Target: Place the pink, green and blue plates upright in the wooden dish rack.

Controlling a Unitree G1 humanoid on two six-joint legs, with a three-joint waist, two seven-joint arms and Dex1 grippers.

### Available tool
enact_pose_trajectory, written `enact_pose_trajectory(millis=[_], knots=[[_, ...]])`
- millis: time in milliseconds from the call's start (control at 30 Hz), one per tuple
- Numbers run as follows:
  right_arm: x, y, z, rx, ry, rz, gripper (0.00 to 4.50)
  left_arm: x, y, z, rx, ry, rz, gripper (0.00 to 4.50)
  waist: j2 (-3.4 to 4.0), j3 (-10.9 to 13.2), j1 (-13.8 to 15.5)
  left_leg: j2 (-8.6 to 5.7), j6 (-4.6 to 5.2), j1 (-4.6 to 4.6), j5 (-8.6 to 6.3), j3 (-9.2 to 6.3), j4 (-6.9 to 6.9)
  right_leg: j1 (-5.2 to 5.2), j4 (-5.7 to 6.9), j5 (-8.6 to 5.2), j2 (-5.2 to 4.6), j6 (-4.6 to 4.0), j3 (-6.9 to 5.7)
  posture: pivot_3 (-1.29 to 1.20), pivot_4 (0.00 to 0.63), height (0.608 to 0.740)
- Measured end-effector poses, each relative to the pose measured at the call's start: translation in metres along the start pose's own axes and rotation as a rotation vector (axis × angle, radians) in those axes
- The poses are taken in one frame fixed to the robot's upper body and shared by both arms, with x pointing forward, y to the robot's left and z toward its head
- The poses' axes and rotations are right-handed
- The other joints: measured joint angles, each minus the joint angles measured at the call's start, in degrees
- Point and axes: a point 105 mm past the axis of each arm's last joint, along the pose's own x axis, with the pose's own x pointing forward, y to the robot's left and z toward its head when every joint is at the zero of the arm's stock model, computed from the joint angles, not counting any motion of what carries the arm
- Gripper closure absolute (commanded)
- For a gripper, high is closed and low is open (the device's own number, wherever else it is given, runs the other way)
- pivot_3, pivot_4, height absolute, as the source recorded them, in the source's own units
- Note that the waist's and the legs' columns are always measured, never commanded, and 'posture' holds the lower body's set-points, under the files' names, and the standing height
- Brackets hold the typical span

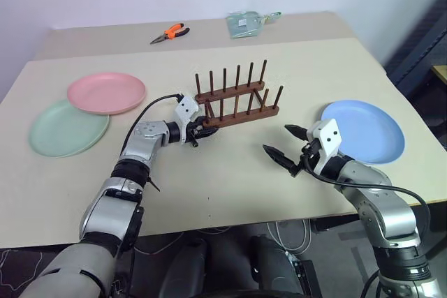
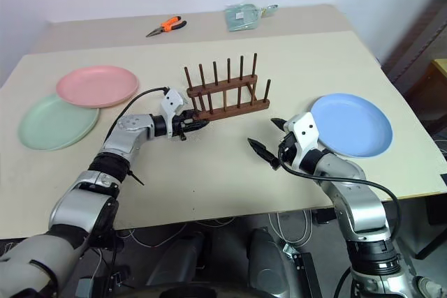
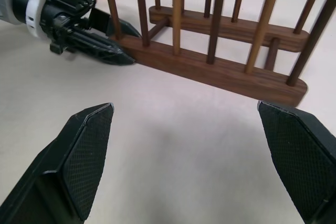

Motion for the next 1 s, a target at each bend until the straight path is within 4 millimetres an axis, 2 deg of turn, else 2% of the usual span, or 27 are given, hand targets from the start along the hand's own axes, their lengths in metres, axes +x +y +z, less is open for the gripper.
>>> enact_pose_trajectory(millis=[33,167,333,400,433,500,567,600,667,700,733,833,867,900,933,1000], knots=[[0.000,0.000,0.000,-0.001,0.000,0.001,0.00,-0.001,0.000,0.001,0.016,-0.004,-0.004,3.72,-0.01,0.00,0.01,0.00,0.00,0.00,0.00,-0.02,-0.01,0.00,0.00,0.00,0.00,0.00,0.00,0.00,0.150,0.739],[-0.004,-0.006,0.000,-0.024,0.015,-0.009,0.00,-0.010,-0.015,-0.005,0.095,-0.002,-0.089,3.72,0.02,-0.02,-0.08,0.01,0.00,0.03,0.00,0.00,-0.03,0.00,0.02,0.00,0.00,0.00,0.02,0.00,0.150,0.739],[-0.026,-0.032,-0.002,-0.061,0.068,-0.083,0.00,-0.024,-0.051,-0.009,0.177,0.000,-0.270,3.72,0.01,0.00,0.13,0.01,0.01,-0.03,0.00,-0.03,-0.02,-0.01,-0.02,0.00,0.00,-0.02,0.02,0.00,0.150,0.739],[-0.037,-0.040,-0.006,-0.070,0.097,-0.104,0.00,-0.028,-0.054,-0.009,0.181,0.019,-0.294,2.66,0.01,0.01,0.11,0.02,0.01,-0.03,0.00,-0.03,-0.01,-0.01,-0.02,0.00,0.00,-0.02,0.02,0.00,0.150,0.739],[-0.041,-0.041,-0.008,-0.075,0.114,-0.105,0.00,-0.029,-0.053,-0.009,0.176,0.027,-0.291,2.33,0.01,0.00,0.10,0.01,0.01,-0.02,0.00,-0.03,-0.01,-0.01,-0.01,-0.01,0.00,-0.02,0.02,0.00,0.150,0.739],[-0.047,-0.042,-0.014,-0.072,0.145,-0.100,0.00,-0.030,-0.049,-0.009,0.167,0.039,-0.259,1.18,0.01,0.00,-0.12,0.03,0.01,0.00,0.00,-0.02,-0.02,-0.01,0.00,-0.01,0.01,-0.01,0.02,0.00,0.150,0.739],[-0.049,-0.041,-0.017,-0.075,0.160,-0.095,0.00,-0.029,-0.045,-0.010,0.174,0.046,-0.231,0.25,0.01,0.00,-0.15,0.04,0.01,0.01,0.00,-0.01,-0.01,-0.01,0.02,-0.01,0.01,-0.01,0.02,0.00,0.150,0.739],[-0.052,-0.042,-0.019,-0.082,0.179,-0.092,0.00,-0.030,-0.042,-0.009,0.182,0.047,-0.206,0.06,0.01,0.00,-0.11,0.04,0.01,0.02,0.00,-0.01,-0.02,-0.01,0.02,-0.01,0.01,-0.01,0.02,0.00,0.150,0.739],[-0.055,-0.041,-0.022,-0.090,0.194,-0.087,0.53,-0.032,-0.038,-0.010,0.185,0.056,-0.184,0.00,0.02,-0.01,-0.15,0.04,0.01,0.03,0.00,0.01,-0.02,0.00,0.02,-0.01,0.01,-0.01,0.03,0.00,0.150,0.739],[-0.057,-0.039,-0.025,-0.094,0.209,-0.071,0.78,-0.037,-0.037,-0.011,0.182,0.067,-0.168,0.00,0.02,-0.01,-0.24,0.05,0.01,0.04,0.00,0.01,-0.04,0.00,0.02,-0.01,0.01,-0.01,0.03,0.00,0.150,0.739],[-0.060,-0.035,-0.029,-0.098,0.229,-0.050,1.23,-0.045,-0.037,-0.015,0.165,0.076,-0.150,0.57,0.03,-0.02,-0.46,0.08,0.03,0.08,-0.02,0.02,-0.08,0.00,0.02,-0.01,0.01,0.00,0.04,0.00,0.150,0.739],[-0.063,-0.021,-0.042,-0.090,0.282,0.016,2.82,-0.089,-0.044,-0.030,0.046,0.118,-0.106,1.93,0.04,-0.03,-1.71,0.22,-0.01,0.23,-0.08,0.04,-0.17,0.00,0.09,-0.03,0.09,-0.03,0.11,0.00,0.150,0.739],[-0.062,-0.017,-0.045,-0.087,0.290,0.031,3.30,-0.094,-0.050,-0.031,0.017,0.127,-0.117,2.42,0.11,-0.06,-1.68,0.21,-0.02,0.26,-0.08,0.02,-0.17,0.05,0.09,-0.04,0.08,-0.05,0.10,0.00,0.150,0.739],[-0.058,-0.013,-0.047,-0.094,0.296,0.050,3.71,-0.096,-0.059,-0.032,-0.015,0.132,-0.132,2.86,0.15,-0.08,-1.53,0.21,-0.02,0.27,-0.09,0.02,-0.11,0.12,0.08,-0.10,0.07,-0.14,0.10,0.00,0.150,0.739],[-0.056,-0.010,-0.050,-0.106,0.305,0.065,4.32,-0.093,-0.070,-0.031,-0.042,0.128,-0.155,3.39,0.18,-0.10,-1.35,0.18,-0.02,0.32,-0.09,0.03,-0.04,0.25,0.06,-0.19,0.03,-0.15,0.10,0.00,0.150,0.739],[-0.048,-0.008,-0.056,-0.128,0.318,0.073,4.43,-0.076,-0.090,-0.028,-0.082,0.098,-0.187,3.42,0.16,-0.09,-0.09,0.15,-0.02,0.40,-0.09,0.02,0.06,0.51,-0.10,-0.30,0.02,-0.02,0.06,0.00,0.150,0.739]])
